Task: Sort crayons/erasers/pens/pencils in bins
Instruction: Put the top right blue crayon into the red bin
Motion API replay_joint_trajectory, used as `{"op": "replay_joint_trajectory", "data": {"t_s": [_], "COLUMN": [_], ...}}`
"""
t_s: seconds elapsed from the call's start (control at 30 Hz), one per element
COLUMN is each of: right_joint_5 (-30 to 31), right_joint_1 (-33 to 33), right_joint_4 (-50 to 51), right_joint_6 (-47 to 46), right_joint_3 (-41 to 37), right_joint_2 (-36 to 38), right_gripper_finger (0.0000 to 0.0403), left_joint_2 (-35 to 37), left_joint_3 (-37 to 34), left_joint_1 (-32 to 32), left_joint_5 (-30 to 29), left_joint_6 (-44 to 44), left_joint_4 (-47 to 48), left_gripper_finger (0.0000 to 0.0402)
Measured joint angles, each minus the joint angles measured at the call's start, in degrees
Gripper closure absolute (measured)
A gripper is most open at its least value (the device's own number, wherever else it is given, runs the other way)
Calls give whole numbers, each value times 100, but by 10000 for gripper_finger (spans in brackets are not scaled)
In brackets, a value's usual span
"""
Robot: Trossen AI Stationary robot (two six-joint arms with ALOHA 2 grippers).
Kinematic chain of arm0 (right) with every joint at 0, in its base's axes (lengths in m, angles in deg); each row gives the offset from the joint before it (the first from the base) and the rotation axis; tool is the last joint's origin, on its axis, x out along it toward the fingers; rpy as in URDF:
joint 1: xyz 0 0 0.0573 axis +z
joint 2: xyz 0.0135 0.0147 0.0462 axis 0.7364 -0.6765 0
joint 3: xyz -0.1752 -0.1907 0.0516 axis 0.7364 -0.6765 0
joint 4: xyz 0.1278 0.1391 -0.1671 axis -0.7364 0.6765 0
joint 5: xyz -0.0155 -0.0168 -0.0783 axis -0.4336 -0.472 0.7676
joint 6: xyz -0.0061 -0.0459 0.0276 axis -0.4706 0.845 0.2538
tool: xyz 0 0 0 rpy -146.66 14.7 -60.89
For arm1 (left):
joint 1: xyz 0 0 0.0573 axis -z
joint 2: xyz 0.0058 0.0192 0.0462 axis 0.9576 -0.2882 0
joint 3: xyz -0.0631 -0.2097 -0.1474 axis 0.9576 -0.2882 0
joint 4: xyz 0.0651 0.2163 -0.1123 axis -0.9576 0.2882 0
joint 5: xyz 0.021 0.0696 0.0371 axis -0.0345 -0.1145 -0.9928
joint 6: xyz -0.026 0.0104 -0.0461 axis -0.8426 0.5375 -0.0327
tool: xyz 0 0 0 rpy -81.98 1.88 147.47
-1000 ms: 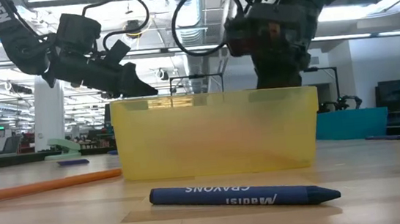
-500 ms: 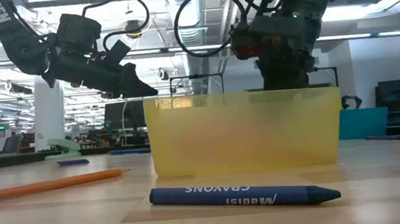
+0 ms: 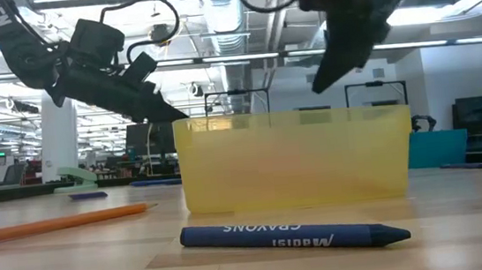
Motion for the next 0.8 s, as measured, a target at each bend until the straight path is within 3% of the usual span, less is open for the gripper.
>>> {"op": "replay_joint_trajectory", "data": {"t_s": [0.17, 0.33, 0.43, 0.67, 0.8], "right_joint_5": [1, -2, 151, 578, 582], "right_joint_1": [-99, -228, -240, -393, -628], "right_joint_4": [-1000, -1074, -542, 1777, 2220], "right_joint_6": [70, -105, -396, -1828, -2056], "right_joint_3": [-1015, -1585, -1630, -1635, -1650], "right_joint_2": [600, 1204, 1606, 2205, 2327], "right_gripper_finger": [400, 400, 399, 396, 393], "left_joint_2": [326, 807, 951, 834, 756], "left_joint_3": [0, 3, 2, 0, 1], "left_joint_1": [0, 2, 2, 2, 2], "left_joint_5": [0, 7, 9, 17, 204], "left_joint_6": [61, -154, -296, -469, -587], "left_joint_4": [277, 701, 892, 450, 228], "left_gripper_finger": [401, 401, 402, 401, 401]}}
